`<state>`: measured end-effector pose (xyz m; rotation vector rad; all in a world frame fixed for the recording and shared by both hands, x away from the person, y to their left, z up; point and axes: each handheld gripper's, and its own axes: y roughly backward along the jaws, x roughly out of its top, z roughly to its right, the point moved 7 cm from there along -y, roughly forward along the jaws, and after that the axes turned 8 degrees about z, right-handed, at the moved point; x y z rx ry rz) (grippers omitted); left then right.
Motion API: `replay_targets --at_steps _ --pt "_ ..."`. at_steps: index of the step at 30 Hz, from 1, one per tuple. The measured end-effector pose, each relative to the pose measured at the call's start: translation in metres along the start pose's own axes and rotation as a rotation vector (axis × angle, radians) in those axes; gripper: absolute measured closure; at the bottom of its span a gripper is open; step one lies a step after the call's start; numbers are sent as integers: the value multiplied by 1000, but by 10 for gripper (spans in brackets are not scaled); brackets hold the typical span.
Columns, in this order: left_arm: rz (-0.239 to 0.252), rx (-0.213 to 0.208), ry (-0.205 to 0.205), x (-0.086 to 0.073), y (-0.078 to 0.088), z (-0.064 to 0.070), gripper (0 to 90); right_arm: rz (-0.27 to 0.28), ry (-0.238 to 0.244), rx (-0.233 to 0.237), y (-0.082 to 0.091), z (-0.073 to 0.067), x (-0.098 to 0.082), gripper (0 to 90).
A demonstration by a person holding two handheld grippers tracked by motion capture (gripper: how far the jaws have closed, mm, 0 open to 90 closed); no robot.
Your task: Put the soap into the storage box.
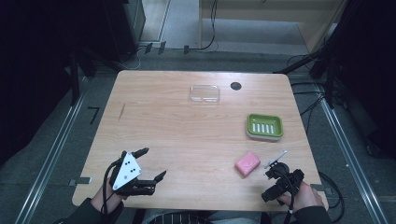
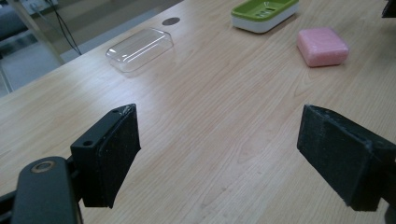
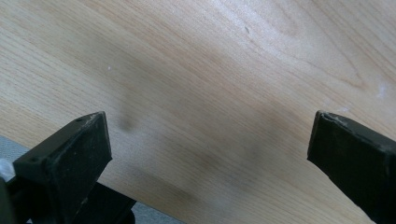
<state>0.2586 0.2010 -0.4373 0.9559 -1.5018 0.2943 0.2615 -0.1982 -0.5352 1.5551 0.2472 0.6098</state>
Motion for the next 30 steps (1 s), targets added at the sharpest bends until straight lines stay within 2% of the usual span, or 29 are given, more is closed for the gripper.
replay_targets --at_steps 14,22,30 --pt "-3 0 0 0 -1 0 140 3 -1 -15 -1 -2 2 0" --pt "-2 -1 -2 0 -1 1 140 3 -26 -17 2 -2 5 0" --pt "-3 -1 -1 0 -1 1 140 21 -14 -14 5 -6 15 0"
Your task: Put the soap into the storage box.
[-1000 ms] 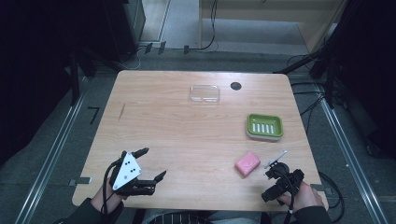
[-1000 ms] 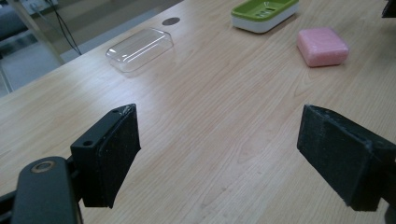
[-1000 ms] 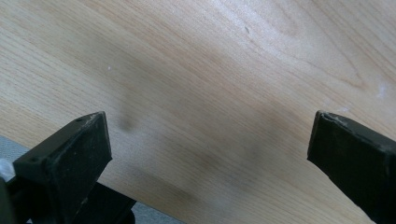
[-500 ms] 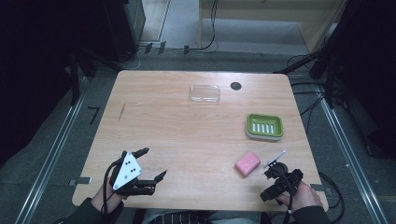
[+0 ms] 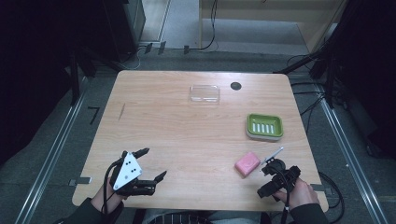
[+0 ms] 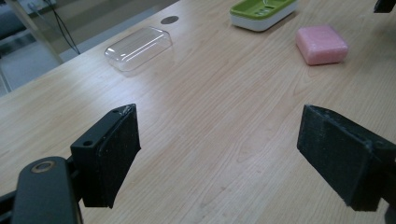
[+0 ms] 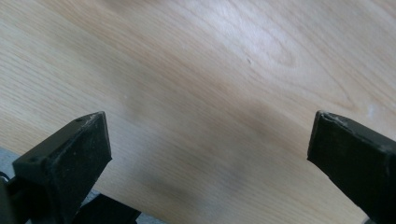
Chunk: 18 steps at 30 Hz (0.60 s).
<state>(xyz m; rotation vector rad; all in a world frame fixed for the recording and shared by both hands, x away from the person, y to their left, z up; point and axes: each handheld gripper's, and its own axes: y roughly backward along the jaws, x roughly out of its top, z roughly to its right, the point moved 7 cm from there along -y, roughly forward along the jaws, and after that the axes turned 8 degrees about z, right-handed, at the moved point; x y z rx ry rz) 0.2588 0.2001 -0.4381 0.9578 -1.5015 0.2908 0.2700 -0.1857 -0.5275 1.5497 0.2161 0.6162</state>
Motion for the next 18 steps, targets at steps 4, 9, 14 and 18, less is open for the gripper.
replay_targets --at_steps 4,9,14,18 --pt "-3 -1 1 0 0 0 140 5 17 8 0 -3 6 0" --pt "-6 -3 -3 0 -1 0 140 12 38 12 0 -6 13 0" --pt "-7 -4 -3 0 -1 0 140 24 40 21 1 -6 18 0" --pt "-10 -3 -3 -1 -1 0 140 19 44 33 0 -6 21 0"
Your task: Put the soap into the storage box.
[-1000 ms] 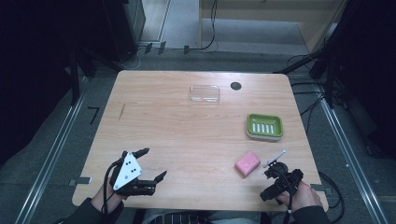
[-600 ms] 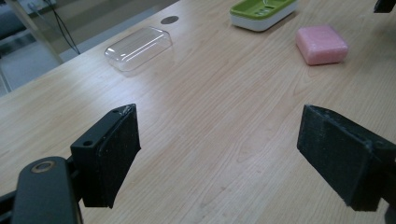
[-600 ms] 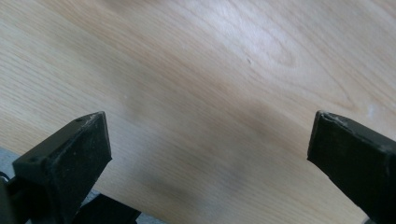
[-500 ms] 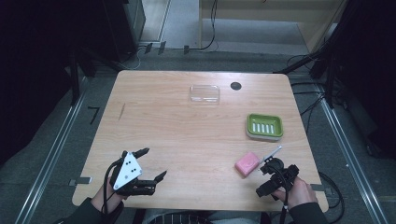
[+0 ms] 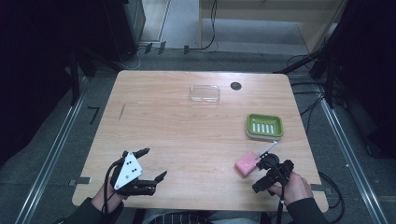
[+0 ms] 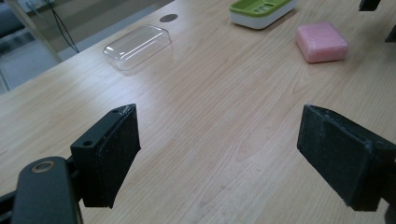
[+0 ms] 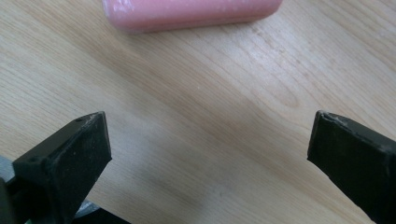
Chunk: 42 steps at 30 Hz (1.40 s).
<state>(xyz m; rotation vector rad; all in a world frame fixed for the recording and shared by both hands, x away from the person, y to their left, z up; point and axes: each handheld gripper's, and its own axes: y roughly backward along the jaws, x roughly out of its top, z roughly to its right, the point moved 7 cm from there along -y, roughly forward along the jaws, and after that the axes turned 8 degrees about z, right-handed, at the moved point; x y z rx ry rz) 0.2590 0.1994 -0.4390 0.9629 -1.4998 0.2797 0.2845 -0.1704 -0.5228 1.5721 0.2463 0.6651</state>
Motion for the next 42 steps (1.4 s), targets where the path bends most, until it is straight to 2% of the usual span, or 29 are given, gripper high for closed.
replay_targets --at_steps 17,28,31,42 --pt "-4 0 -1 0 0 0 140 2 33 13 -3 -2 15 0" --pt "-2 0 0 0 0 0 140 9 30 21 -5 -1 26 0" --pt "-4 -3 -2 0 0 0 140 2 45 27 -7 -2 29 0" --pt "-3 -3 -1 0 0 0 140 -31 40 41 -12 -2 38 0"
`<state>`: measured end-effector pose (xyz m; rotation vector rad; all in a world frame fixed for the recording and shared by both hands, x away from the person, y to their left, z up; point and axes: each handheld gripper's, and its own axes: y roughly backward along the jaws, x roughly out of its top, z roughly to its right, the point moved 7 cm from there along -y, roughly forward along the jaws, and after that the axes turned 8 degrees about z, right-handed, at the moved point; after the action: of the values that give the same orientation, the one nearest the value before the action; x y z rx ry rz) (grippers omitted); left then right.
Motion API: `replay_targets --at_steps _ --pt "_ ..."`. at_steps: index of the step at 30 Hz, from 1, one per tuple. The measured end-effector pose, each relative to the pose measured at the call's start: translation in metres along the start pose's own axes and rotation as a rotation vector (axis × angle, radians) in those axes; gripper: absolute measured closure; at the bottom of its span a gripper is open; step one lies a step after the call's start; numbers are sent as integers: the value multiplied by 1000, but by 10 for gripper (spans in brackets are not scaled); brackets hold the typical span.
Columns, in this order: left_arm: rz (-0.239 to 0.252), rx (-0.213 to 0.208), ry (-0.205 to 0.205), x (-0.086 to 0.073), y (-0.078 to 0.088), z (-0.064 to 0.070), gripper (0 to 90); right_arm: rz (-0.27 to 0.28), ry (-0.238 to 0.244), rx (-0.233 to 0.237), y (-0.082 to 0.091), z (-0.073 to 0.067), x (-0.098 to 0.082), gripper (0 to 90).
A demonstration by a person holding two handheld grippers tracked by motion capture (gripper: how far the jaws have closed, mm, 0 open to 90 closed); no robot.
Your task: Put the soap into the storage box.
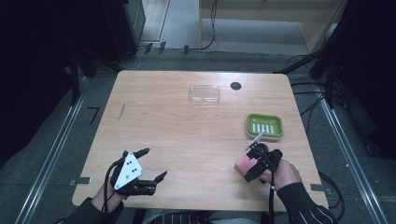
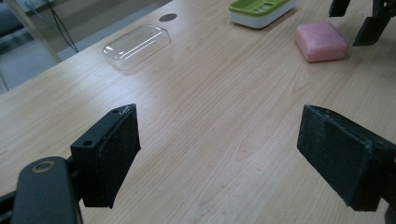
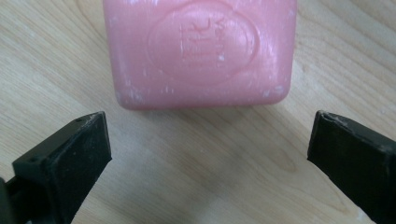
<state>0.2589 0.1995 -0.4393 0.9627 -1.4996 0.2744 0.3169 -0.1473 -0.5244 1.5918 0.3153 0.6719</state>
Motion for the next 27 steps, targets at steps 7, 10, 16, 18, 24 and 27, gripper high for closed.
replay_targets --at_steps 7,10,16,18,24,27 --pt "1 1 0 0 0 0 140 7 14 15 -2 -2 9 0" --pt "1 1 1 0 0 0 140 4 18 20 -3 -3 11 0" --pt "0 0 0 0 0 0 140 3 20 36 -8 -3 20 0" --pt "-1 1 -1 0 0 0 140 -1 19 42 -9 -3 23 0" --pt "0 2 1 0 0 0 140 -16 19 43 -16 -3 30 0" --pt "1 1 1 0 0 0 140 -20 17 41 -20 -2 34 0"
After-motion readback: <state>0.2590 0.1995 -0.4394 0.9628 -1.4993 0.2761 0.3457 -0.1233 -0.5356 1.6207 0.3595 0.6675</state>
